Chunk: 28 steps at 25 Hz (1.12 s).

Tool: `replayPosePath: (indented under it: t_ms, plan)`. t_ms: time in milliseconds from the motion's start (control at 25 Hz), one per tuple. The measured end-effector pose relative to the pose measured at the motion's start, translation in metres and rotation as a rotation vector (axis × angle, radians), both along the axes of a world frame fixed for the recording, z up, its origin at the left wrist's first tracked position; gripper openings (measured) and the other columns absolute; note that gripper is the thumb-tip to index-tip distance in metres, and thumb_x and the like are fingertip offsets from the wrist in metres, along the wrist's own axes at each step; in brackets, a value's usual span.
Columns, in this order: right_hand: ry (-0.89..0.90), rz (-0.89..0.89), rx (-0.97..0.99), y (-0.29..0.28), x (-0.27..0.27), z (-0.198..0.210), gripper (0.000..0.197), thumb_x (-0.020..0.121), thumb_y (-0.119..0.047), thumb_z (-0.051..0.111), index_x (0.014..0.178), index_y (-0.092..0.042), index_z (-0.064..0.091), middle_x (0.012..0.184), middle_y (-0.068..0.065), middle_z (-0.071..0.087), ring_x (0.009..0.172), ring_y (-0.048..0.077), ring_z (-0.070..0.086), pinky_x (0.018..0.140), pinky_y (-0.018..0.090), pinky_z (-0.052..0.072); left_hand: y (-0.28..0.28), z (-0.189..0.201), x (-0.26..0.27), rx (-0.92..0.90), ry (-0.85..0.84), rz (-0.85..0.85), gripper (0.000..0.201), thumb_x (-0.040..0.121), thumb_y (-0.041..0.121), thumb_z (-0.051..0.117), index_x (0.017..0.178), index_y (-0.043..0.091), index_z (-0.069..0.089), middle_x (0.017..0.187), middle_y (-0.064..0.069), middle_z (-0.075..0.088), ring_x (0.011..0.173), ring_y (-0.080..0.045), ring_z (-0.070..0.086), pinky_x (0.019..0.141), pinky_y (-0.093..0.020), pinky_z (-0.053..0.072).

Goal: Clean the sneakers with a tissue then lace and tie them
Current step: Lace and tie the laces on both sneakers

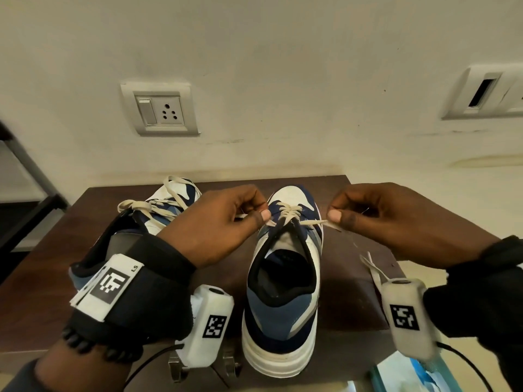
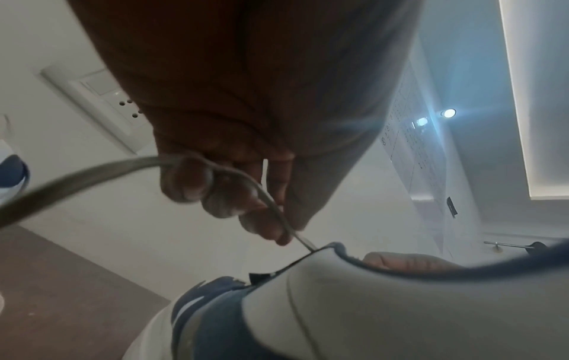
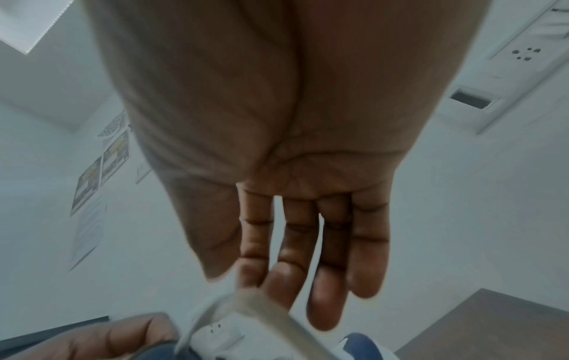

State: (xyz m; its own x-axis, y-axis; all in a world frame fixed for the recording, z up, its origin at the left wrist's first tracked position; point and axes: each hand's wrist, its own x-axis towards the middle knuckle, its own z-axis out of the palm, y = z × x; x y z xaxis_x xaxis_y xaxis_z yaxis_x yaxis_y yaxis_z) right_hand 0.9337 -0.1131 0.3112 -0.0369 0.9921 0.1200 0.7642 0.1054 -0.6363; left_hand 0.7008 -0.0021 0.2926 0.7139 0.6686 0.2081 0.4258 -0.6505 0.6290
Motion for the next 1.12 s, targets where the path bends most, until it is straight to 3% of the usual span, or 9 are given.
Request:
replayPosePath:
  t_ms: [160, 240, 360, 480, 680, 880, 960, 1040, 1120]
  plan:
    - [0.083, -0.014, 0.096, 0.009, -0.023, -0.01, 0.027, 0.084, -0.052, 0.055, 0.103, -0.033, 0.06, 0.097, -0.013, 0.063, 0.091, 0.001, 0.059, 0.079, 0.022, 0.048, -0.008, 0.0, 0.008, -0.026, -0.016, -0.041, 0.036, 0.08, 0.057, 0.063, 0.104, 0.031, 0.056, 0.096, 0.013, 0.059, 0.086, -0.003, 0.056, 0.071, -0.015, 0.045]
    - [0.051, 0.036, 0.093, 0.012, -0.035, -0.018, 0.035, 0.081, -0.049, 0.063, 0.111, -0.033, 0.053, 0.105, -0.014, 0.054, 0.097, 0.0, 0.053, 0.081, 0.019, 0.046, -0.01, -0.004, 0.011, 0.018, 0.042, -0.094, 0.044, 0.074, 0.052, 0.071, 0.106, 0.028, 0.054, 0.098, 0.013, 0.055, 0.088, -0.003, 0.054, 0.071, -0.016, 0.044]
    - [0.032, 0.01, 0.134, 0.014, -0.044, -0.024, 0.031, 0.079, -0.04, 0.069, 0.103, -0.03, 0.052, 0.099, -0.011, 0.053, 0.091, 0.003, 0.052, 0.075, 0.021, 0.045, -0.009, -0.006, 0.012, 0.064, 0.038, -0.066, 0.037, 0.071, 0.039, 0.069, 0.102, 0.025, 0.054, 0.089, 0.01, 0.056, 0.079, -0.006, 0.054, 0.067, -0.023, 0.045]
    - [0.086, -0.039, 0.099, 0.014, -0.04, -0.023, 0.029, 0.079, -0.045, 0.068, 0.096, -0.028, 0.053, 0.086, -0.007, 0.058, 0.074, 0.008, 0.055, 0.067, 0.03, 0.048, -0.01, -0.007, 0.013, 0.044, 0.039, -0.027, 0.029, 0.078, 0.031, 0.071, 0.098, 0.024, 0.051, 0.078, 0.007, 0.057, 0.068, -0.007, 0.054, 0.062, -0.026, 0.045]
    - [0.134, -0.02, 0.062, 0.014, -0.03, -0.022, 0.015, 0.087, -0.042, 0.059, 0.089, -0.027, 0.061, 0.08, -0.007, 0.063, 0.072, 0.008, 0.058, 0.069, 0.033, 0.05, -0.011, -0.002, 0.011, 0.013, 0.049, -0.015, 0.026, 0.083, 0.052, 0.061, 0.089, 0.028, 0.051, 0.064, 0.009, 0.054, 0.058, -0.002, 0.049, 0.057, -0.024, 0.04]
    - [0.081, 0.029, 0.011, 0.012, -0.015, -0.014, 0.008, 0.092, -0.033, 0.057, 0.09, -0.028, 0.063, 0.081, -0.01, 0.064, 0.075, 0.005, 0.058, 0.072, 0.027, 0.047, -0.005, -0.001, 0.011, -0.024, -0.013, 0.003, 0.021, 0.086, 0.042, 0.065, 0.081, 0.024, 0.056, 0.06, 0.014, 0.054, 0.053, -0.001, 0.045, 0.058, -0.022, 0.035]
    - [0.117, 0.013, -0.007, 0.01, -0.013, -0.012, 0.013, 0.089, -0.041, 0.056, 0.095, -0.031, 0.062, 0.088, -0.01, 0.065, 0.082, 0.006, 0.059, 0.075, 0.026, 0.049, -0.005, -0.002, 0.01, -0.034, 0.008, -0.037, 0.02, 0.085, 0.043, 0.066, 0.092, 0.028, 0.055, 0.071, 0.014, 0.054, 0.063, -0.002, 0.049, 0.062, -0.023, 0.04]
    - [0.13, -0.018, -0.004, 0.009, -0.019, -0.014, 0.032, 0.079, -0.053, 0.059, 0.105, -0.034, 0.056, 0.099, -0.014, 0.059, 0.089, 0.002, 0.057, 0.074, 0.017, 0.046, -0.007, -0.005, 0.011, -0.01, 0.048, -0.106, 0.036, 0.081, 0.044, 0.068, 0.107, 0.028, 0.049, 0.094, 0.014, 0.052, 0.084, -0.003, 0.052, 0.073, -0.02, 0.044]
    - [0.089, -0.008, 0.035, 0.01, -0.032, -0.019, 0.045, 0.072, -0.056, 0.065, 0.109, -0.034, 0.051, 0.103, -0.014, 0.05, 0.094, -0.001, 0.051, 0.072, 0.011, 0.04, -0.008, -0.008, 0.014, 0.094, 0.057, -0.114, 0.038, 0.078, 0.039, 0.067, 0.107, 0.024, 0.047, 0.099, 0.011, 0.048, 0.089, -0.002, 0.048, 0.073, -0.015, 0.041]
